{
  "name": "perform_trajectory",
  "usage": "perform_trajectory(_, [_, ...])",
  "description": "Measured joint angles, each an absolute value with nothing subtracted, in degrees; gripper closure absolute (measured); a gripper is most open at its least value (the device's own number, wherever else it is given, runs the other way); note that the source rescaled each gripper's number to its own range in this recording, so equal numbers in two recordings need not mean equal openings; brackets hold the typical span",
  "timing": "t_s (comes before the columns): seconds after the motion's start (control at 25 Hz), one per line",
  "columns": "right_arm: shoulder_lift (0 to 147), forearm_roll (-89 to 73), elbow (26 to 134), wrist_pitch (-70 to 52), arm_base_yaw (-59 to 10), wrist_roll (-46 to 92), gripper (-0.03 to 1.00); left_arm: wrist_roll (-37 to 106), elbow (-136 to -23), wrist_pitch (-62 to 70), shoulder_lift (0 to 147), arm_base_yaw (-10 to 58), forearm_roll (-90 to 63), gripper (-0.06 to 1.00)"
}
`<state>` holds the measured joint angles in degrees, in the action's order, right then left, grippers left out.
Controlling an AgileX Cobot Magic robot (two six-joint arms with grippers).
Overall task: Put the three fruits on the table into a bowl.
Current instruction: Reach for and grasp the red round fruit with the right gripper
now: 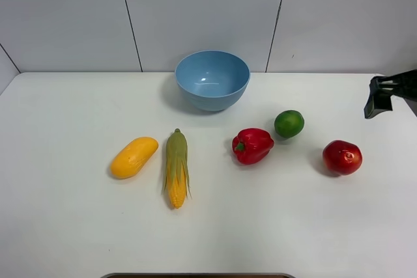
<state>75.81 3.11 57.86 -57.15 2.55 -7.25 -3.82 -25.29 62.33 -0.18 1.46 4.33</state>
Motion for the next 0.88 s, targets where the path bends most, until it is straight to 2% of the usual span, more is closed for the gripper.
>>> perform_trajectory(0.24, [79.3,3.1,53.2,-48.0,2.6,-7.2,-0.03,-3.8,-25.3,62.3,-0.2,1.5,4.3,0.94])
perform_trajectory(0.88, [95.1,-1.9,52.2,-38.6,2.5,-4.0,-0.03,-3.8,-25.3,62.3,-0.2,1.5,4.3,0.94])
